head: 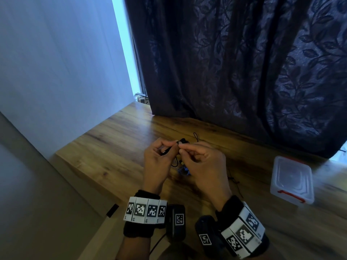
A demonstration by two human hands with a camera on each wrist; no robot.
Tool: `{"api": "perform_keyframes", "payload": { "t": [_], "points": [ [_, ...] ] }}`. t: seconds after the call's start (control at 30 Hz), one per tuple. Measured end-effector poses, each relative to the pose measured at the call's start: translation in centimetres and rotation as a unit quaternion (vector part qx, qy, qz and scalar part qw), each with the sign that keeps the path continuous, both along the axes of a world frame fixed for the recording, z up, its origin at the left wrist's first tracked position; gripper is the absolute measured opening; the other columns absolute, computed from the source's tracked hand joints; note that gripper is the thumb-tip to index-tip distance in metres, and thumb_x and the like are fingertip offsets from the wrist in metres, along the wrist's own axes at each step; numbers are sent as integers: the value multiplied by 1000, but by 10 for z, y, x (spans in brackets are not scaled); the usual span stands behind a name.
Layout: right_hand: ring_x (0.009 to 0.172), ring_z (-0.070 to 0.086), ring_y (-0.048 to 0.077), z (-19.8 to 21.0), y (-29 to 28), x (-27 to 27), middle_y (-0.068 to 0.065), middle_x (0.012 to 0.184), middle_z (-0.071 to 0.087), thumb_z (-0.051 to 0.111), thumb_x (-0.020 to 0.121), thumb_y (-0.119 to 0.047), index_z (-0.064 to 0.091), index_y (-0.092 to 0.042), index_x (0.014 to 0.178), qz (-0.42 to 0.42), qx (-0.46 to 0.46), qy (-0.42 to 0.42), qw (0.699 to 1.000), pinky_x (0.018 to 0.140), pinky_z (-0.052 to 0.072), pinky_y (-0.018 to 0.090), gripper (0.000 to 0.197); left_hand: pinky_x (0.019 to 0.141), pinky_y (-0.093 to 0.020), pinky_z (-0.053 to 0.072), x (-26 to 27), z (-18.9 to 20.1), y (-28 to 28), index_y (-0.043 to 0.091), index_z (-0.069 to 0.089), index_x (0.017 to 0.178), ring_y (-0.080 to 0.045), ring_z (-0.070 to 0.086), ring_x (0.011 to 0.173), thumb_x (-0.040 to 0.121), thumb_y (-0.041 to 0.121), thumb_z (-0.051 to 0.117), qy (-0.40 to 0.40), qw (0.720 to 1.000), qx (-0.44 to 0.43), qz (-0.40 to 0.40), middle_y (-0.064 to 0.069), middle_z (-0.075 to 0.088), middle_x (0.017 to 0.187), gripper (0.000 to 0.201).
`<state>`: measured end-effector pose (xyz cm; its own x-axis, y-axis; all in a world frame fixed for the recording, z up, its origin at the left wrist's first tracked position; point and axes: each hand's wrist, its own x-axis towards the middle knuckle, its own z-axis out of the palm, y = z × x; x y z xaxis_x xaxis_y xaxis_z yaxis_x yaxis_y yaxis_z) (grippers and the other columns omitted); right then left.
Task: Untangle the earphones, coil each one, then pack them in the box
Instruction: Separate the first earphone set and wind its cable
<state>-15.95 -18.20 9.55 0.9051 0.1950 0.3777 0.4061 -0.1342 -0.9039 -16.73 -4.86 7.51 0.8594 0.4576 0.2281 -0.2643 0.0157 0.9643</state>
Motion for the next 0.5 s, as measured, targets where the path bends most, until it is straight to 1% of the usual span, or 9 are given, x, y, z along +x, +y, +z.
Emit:
{"api": "perform_keyframes", "payload": {
  "t": [0.1,0.2,0.3,0.33,0.43,0.47,0.5],
  "points": [
    [85,71,8,0,1,0,-11,98,71,75,88,-10,78,-20,103,2,3,7,1000,78,59,20,18,65,-28,52,0,0,1,-4,67,90,-22,67,78,90,6,67,-2,1000,-7,-1,-21,71,88,9],
    [84,71,7,0,2,-1,-9,98,71,74,89,-10,79,-19,103,1,4,6,1000,78,59,19,18,69,-34,53,1,-1,2,-4,67,91,-27,66,80,90,5,66,-5,1000,-5,-2,-23,71,88,9],
    [83,71,6,0,3,0,-8,99,71,74,89,-10,79,-18,103,-3,-1,5,1000,77,58,17,17,68,-35,52,0,-2,2,-5,67,90,-26,66,79,90,5,67,-6,1000,1,-3,-23,70,87,10],
    [83,71,6,0,3,0,-8,99,71,74,89,-10,79,-18,103,-4,-4,4,1000,77,58,18,17,69,-36,53,0,-2,3,-5,67,90,-27,66,79,90,5,67,-7,1000,3,-3,-23,70,87,10],
    [84,71,6,2,4,0,-8,98,72,74,90,-11,78,-21,102,-7,-11,6,1000,78,59,21,17,76,-42,57,0,-1,4,-4,67,90,-36,68,87,89,5,68,-13,1000,20,-6,-21,71,88,8],
    [85,71,6,3,4,1,-8,98,72,74,90,-12,78,-24,101,-8,-13,14,1000,79,59,21,17,77,-40,57,0,-1,4,-4,68,89,-37,68,88,88,4,68,-16,999,30,-8,-20,72,87,8],
    [86,71,5,5,3,3,-9,96,73,74,90,-14,77,-26,101,-8,-15,28,999,79,59,21,17,75,-38,57,0,-1,4,-4,68,89,-36,68,86,88,4,69,-19,999,43,-10,-19,71,86,8]
  ]
}}
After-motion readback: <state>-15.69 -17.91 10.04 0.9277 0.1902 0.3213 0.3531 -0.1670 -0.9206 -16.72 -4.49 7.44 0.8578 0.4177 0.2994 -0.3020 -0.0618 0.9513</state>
